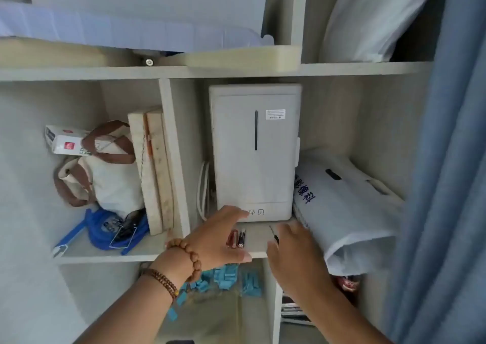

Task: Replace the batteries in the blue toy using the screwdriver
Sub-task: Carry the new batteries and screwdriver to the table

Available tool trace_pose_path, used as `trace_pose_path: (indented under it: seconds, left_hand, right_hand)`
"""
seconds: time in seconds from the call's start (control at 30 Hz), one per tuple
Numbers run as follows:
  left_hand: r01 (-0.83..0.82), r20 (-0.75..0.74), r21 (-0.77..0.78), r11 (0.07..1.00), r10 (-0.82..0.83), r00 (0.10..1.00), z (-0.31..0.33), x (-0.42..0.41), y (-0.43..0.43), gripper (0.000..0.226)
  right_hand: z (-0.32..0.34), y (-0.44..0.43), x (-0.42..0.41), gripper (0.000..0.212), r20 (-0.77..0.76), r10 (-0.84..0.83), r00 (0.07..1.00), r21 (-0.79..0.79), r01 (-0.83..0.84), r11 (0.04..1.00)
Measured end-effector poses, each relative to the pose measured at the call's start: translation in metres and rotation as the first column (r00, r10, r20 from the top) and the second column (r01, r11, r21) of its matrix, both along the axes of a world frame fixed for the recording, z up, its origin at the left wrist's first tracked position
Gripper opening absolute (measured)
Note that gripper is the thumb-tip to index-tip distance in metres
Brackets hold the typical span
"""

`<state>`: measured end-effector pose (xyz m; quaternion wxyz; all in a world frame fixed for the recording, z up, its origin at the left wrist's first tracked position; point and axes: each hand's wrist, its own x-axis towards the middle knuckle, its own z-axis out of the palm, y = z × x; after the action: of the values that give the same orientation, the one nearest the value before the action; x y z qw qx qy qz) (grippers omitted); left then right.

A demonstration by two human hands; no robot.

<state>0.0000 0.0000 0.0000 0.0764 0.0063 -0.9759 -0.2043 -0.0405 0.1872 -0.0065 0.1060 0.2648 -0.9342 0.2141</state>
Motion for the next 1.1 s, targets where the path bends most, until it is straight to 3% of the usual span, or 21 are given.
trace_pose_path:
  seconds: [0.13, 0.3, 0.57, 0.77, 0.9, 1.0, 1.1]
  left_hand:
    - [-0.050, 0.022, 0.101, 0.994, 0.048, 0.999, -0.017, -0.013, -0.004, 0.094]
    - [-0.095, -0.025, 0.147, 0.985, 0.100, 0.995, -0.039, -0.018, -0.008, 0.088]
    - [-0.093, -0.099, 0.112, 0.989, 0.104, 0.990, -0.047, -0.027, -0.011, 0.085]
    - [-0.006, -0.096, 0.079, 0.997, 0.013, 0.995, -0.050, -0.035, -0.020, 0.095]
    - [0.022, -0.100, 0.063, 0.998, -0.016, 0.995, -0.051, -0.037, -0.024, 0.088]
    - [0.029, -0.102, 0.085, 0.996, -0.021, 0.995, -0.052, -0.039, -0.024, 0.078]
    - [0.037, -0.106, 0.104, 0.994, -0.026, 0.994, -0.050, -0.039, -0.023, 0.074]
  right_hand:
    - [-0.010, 0.000, -0.009, 0.040, 0.027, 0.009, 1.000, 0.033, -0.010, 0.999]
    - [-0.012, 0.000, -0.017, 0.037, 0.005, 0.011, 1.000, 0.018, -0.011, 1.000]
    - [-0.023, -0.016, -0.037, 0.037, -0.070, -0.126, 0.990, 0.064, 0.130, 0.989]
    - [-0.038, -0.019, -0.043, 0.036, -0.093, -0.131, 0.987, 0.060, 0.137, 0.989]
    - [-0.043, -0.020, -0.045, 0.034, -0.080, -0.139, 0.987, 0.060, 0.144, 0.988]
    - [-0.046, -0.015, -0.044, 0.020, -0.075, -0.112, 0.991, -0.067, 0.107, 0.992]
    - [-0.043, -0.018, -0.044, 0.022, -0.077, -0.102, 0.992, -0.068, 0.097, 0.993]
